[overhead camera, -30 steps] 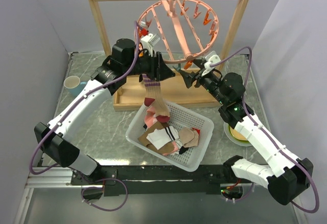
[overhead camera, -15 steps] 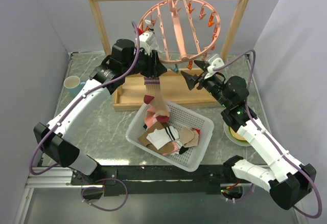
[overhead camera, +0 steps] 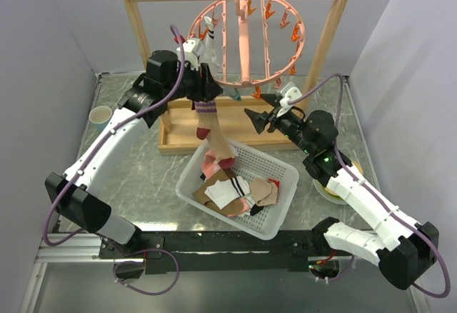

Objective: Clip the socks to the hanger
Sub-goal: Open the clamp at the hanger.

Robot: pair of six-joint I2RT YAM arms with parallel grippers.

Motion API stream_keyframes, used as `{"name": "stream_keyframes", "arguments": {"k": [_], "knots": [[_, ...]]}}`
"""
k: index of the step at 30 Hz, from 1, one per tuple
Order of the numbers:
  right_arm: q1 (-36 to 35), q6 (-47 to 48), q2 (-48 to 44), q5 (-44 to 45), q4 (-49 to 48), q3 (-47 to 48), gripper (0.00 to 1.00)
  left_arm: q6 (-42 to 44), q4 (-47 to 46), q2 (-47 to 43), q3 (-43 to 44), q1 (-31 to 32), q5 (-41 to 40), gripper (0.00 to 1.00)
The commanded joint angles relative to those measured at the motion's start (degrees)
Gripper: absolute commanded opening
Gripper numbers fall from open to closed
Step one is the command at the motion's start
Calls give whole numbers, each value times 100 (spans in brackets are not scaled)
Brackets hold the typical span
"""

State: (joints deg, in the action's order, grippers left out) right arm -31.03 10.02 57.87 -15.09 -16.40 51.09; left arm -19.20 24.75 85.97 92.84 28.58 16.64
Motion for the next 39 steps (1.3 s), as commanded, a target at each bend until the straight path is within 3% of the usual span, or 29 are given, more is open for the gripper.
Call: {"name": "stream_keyframes", "arguments": {"k": [1,18,26,35,39], "knots": [[-97,105,14,427,-442,-143,69,-206,-173,-169,331,-378,-109,50],[-316,79,-346,516,-469,-223,70,-189,-313,534,1070,-766,128,50],[-387,237,-443,499,-153,-90,69,-163,-348,464,894,-801,234,49],[-387,97,5,68,-539,-249,69,-180,-340,411,938,-819,278,49],[-378,9,364,-572,-645,-65,68,-163,-322,403,956,-819,260,49]]}}
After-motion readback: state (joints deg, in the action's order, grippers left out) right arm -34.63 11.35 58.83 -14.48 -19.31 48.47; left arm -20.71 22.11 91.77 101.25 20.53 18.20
